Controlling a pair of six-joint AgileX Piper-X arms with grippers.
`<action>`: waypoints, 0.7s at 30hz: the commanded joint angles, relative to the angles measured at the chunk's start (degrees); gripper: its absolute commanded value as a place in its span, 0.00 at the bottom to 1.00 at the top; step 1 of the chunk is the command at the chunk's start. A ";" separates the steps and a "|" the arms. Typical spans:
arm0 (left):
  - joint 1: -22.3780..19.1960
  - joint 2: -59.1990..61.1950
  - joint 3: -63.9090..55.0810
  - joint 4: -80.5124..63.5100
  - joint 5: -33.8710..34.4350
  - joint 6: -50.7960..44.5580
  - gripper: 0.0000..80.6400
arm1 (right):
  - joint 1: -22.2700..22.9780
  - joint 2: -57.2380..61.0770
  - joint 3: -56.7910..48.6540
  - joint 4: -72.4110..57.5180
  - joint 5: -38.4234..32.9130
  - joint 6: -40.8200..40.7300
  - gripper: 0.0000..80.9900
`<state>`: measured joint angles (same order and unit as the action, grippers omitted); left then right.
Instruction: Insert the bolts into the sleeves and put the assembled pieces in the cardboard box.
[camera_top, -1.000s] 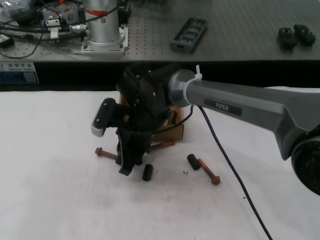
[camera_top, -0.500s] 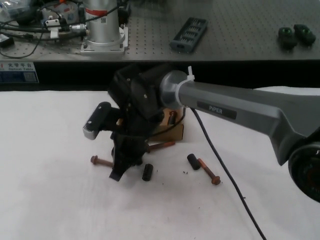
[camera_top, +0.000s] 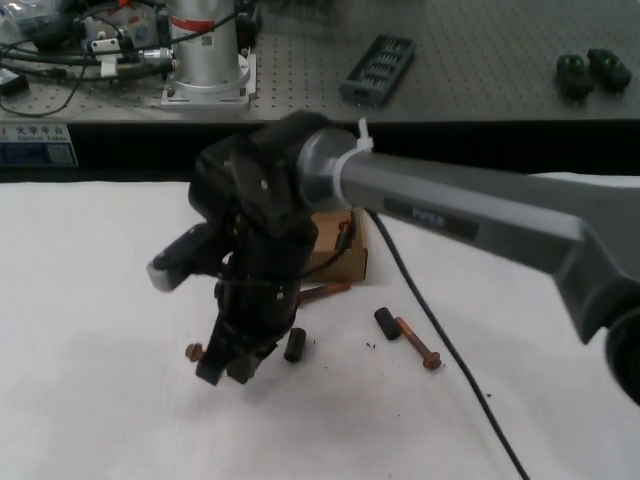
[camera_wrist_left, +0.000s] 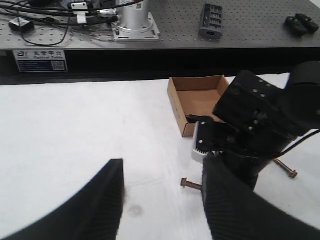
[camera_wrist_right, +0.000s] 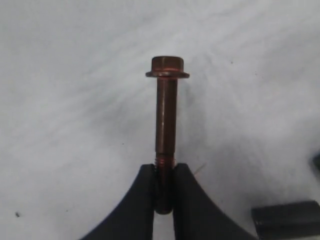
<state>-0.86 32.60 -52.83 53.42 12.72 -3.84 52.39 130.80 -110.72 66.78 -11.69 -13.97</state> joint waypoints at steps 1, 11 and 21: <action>0.17 -0.37 -0.44 -0.12 -1.79 -2.34 0.44 | 0.26 -3.64 -0.33 2.32 -0.40 3.92 0.05; 0.17 -0.37 -0.44 -0.88 -1.78 -6.66 0.44 | 3.06 -4.06 0.91 10.17 -3.78 6.72 0.19; 0.17 1.24 0.07 -0.75 -1.51 -22.97 0.44 | 4.85 -7.56 2.65 17.90 1.04 6.21 0.30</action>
<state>-0.86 32.75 -52.83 53.42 11.56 -19.25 57.69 127.50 -107.93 81.95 -12.42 -7.29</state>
